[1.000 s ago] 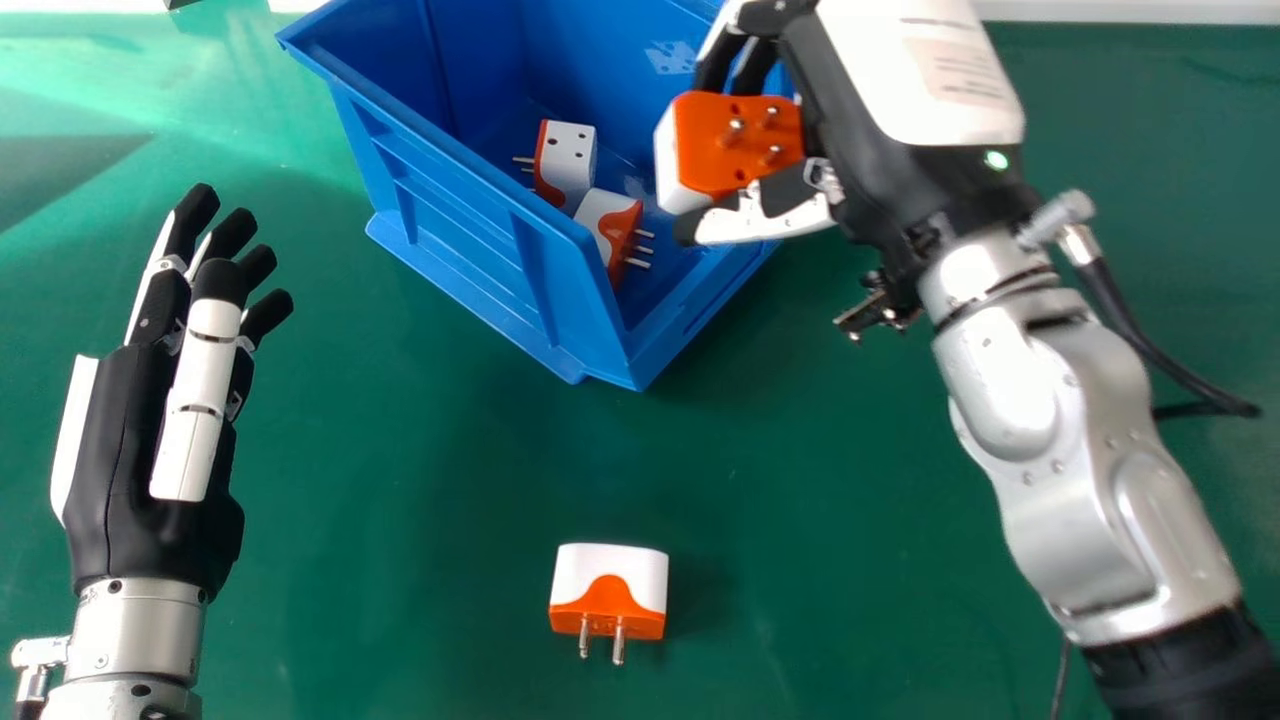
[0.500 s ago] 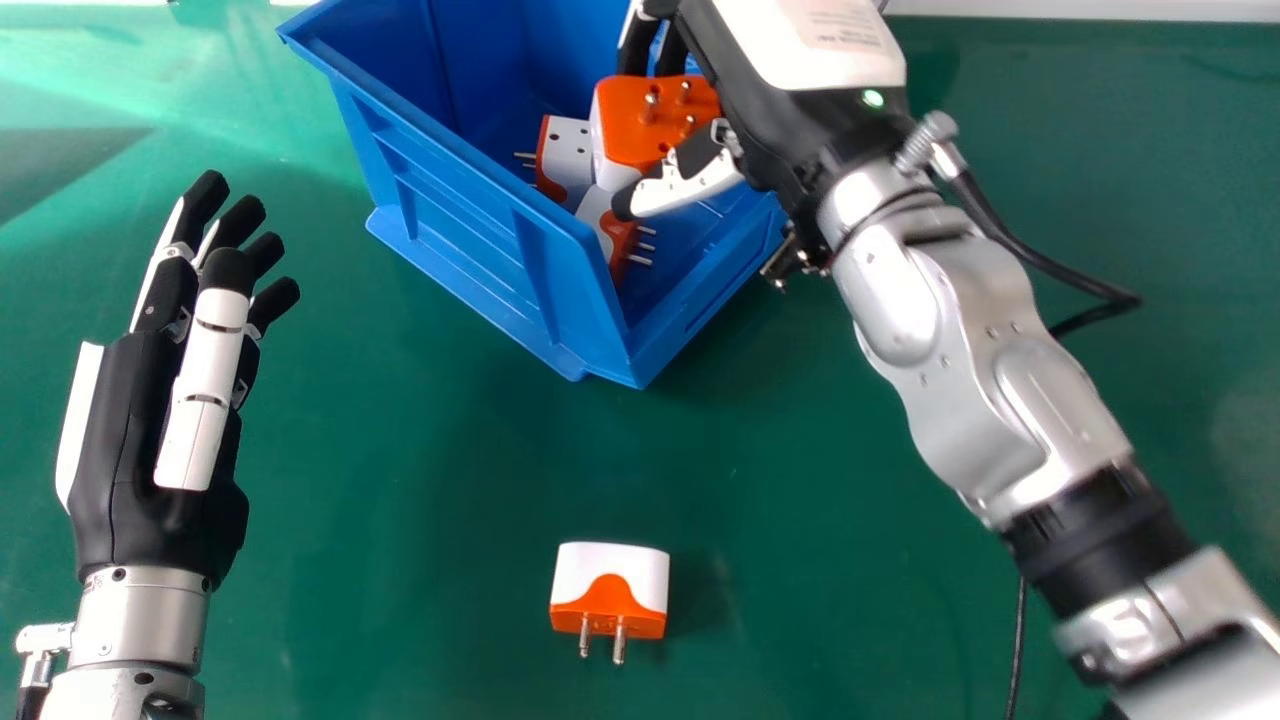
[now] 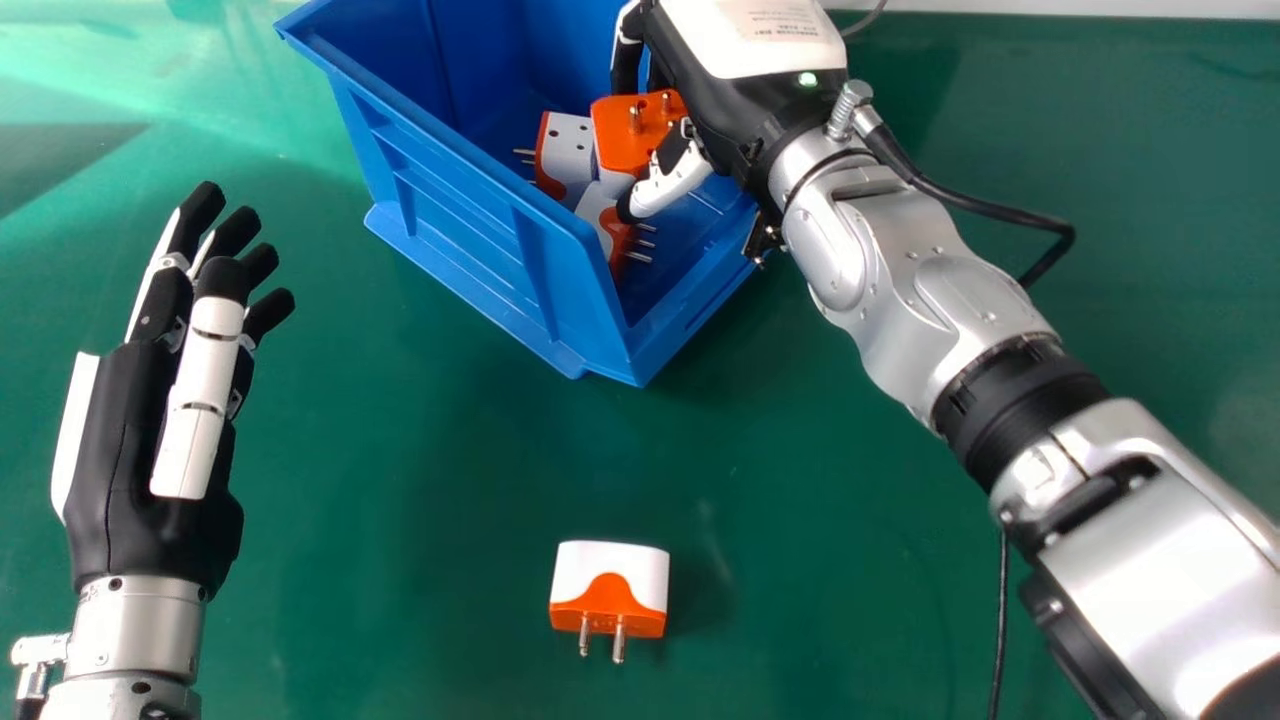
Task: Pick all objects and put in blue box
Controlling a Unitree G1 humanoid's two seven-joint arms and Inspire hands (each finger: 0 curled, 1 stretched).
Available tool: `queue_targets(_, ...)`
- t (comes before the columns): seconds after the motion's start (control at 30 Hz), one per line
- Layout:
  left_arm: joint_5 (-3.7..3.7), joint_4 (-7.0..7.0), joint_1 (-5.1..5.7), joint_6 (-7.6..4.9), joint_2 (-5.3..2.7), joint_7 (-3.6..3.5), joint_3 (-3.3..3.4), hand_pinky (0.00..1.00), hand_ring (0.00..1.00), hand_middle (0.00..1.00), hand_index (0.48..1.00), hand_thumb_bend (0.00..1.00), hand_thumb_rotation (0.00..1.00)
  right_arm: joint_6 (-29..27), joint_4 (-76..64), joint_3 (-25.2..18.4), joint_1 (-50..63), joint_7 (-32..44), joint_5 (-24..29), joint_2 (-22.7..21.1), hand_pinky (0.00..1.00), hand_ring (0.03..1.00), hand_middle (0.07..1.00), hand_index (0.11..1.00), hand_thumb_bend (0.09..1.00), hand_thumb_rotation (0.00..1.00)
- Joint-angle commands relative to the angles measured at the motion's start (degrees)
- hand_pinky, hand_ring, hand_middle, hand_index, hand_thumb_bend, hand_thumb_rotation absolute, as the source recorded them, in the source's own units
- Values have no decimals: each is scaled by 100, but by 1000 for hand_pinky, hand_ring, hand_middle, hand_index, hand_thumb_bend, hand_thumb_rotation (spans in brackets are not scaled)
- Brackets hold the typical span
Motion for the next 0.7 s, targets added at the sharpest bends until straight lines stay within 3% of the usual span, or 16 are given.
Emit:
queue_targets(0.0, 2, -149, 34, -122, 26, 9, 39, 889, 916, 929, 932, 513, 751, -37, 97, 38, -339, -189, 101, 44, 203, 263, 358, 494, 500, 59)
queue_targets(0.13, -14, -162, 47, -115, 24, 3, 35, 888, 915, 928, 932, 496, 761, 36, 282, 271, -442, -126, -41, 51, 239, 306, 397, 498, 505, 38)
queue_targets(0.23, -16, -218, 70, -51, 3, 44, 27, 891, 916, 928, 931, 491, 763, -44, 361, 422, -471, -187, -88, 16, 261, 333, 422, 499, 509, 24)
queue_targets(0.4, 13, -171, 50, -119, -1, 58, 29, 890, 915, 927, 934, 490, 762, -42, 412, 543, -485, -128, -71, -4, 277, 350, 444, 499, 512, 12)
queue_targets(0.5, 2, -203, 53, -64, -7, 82, 26, 891, 915, 927, 934, 488, 765, -54, 405, 618, -468, -139, -79, -30, 275, 348, 446, 500, 513, 9)
queue_targets(0.67, 20, -175, 40, -116, -4, 73, 19, 893, 915, 927, 934, 489, 768, 4, 414, 762, -471, -117, -126, -70, 270, 344, 450, 500, 515, 6)
